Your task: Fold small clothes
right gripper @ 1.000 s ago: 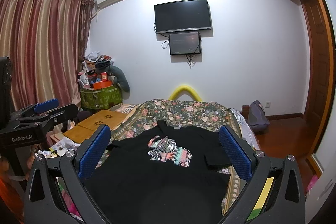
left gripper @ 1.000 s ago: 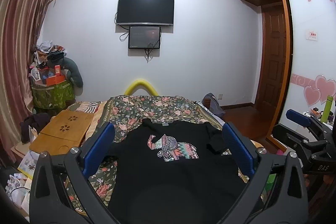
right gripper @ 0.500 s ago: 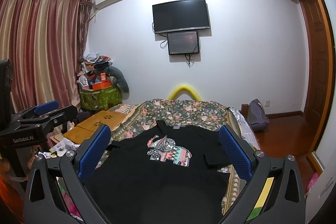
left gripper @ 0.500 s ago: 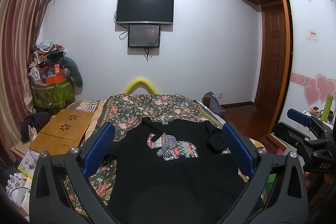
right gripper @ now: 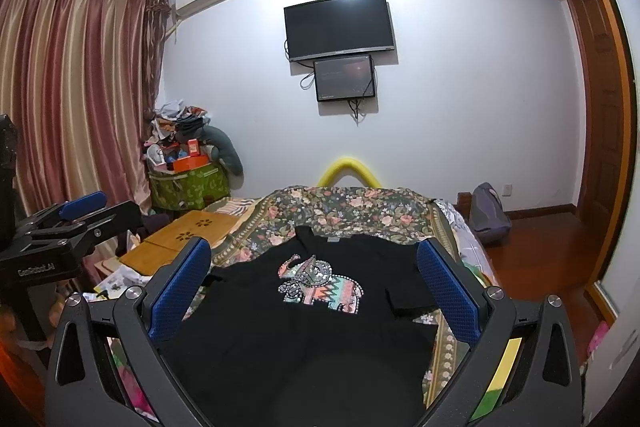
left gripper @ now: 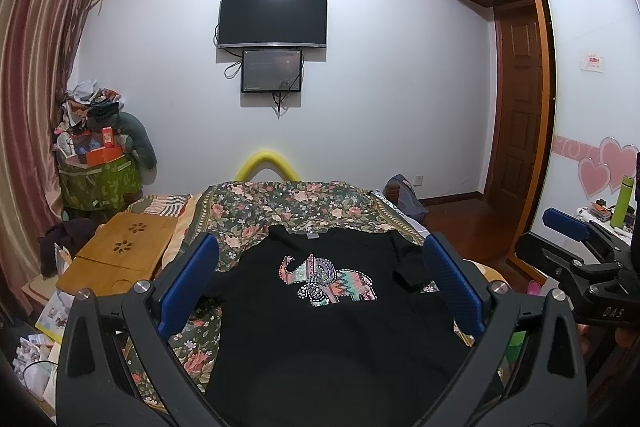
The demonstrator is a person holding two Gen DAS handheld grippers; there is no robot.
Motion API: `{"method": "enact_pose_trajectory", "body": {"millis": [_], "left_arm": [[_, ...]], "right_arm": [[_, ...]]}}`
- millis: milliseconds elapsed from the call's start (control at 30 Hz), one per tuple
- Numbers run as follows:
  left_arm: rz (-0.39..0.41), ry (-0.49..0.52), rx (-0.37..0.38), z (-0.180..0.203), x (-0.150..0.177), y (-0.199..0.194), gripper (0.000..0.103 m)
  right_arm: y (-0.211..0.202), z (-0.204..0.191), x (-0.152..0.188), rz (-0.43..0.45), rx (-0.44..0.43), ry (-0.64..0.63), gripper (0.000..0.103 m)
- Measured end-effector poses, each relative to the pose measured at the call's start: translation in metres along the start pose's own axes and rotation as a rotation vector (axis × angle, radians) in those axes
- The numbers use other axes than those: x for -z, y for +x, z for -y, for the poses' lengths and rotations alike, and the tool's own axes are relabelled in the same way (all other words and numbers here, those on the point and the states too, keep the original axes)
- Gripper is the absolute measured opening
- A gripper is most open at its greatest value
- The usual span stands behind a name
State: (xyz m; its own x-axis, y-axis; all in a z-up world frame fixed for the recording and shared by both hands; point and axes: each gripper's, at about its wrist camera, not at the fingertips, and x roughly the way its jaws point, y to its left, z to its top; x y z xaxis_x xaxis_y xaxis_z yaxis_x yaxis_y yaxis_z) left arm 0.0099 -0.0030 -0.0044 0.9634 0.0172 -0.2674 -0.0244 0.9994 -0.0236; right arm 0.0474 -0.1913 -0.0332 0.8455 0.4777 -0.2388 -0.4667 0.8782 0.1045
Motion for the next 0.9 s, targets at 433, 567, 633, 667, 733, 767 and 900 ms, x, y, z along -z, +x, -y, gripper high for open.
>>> {"method": "enact_pose_trajectory", "body": {"millis": [433, 567, 633, 667, 733, 767, 900], "left_arm": [[0.000, -0.003, 0.003, 0.001, -0.001, -0.001, 0.103], [-0.001, -0.003, 0.003, 0.001, -0.001, -0.001, 0.103], [-0.003, -0.005, 0.005, 0.001, -0.001, 0.000, 0.103], [-0.004, -0.007, 0.006, 0.000, -0.002, 0.000, 0.103], [-0.007, -0.011, 0.009, -0.001, -0.002, 0.002, 0.103], [-0.008, -0.013, 0.010, -0.001, -0.003, 0.002, 0.103], [-0.017, -0.021, 0.012, -0.004, -0.003, 0.009, 0.103]], "right_arm": [[0.001, -0.001, 0.001, -0.004, 0.002, 0.001, 0.102], [0.002, 0.000, 0.002, -0.006, 0.003, 0.001, 0.102], [0.003, 0.000, 0.002, -0.008, 0.003, 0.002, 0.102], [0.003, 0.000, 0.002, -0.010, 0.003, 0.002, 0.102], [0.004, 0.000, 0.003, -0.011, 0.004, 0.002, 0.102], [0.004, 0.001, 0.003, -0.012, 0.005, 0.001, 0.102], [0.009, 0.003, 0.003, -0.018, 0.008, 0.005, 0.102]]}}
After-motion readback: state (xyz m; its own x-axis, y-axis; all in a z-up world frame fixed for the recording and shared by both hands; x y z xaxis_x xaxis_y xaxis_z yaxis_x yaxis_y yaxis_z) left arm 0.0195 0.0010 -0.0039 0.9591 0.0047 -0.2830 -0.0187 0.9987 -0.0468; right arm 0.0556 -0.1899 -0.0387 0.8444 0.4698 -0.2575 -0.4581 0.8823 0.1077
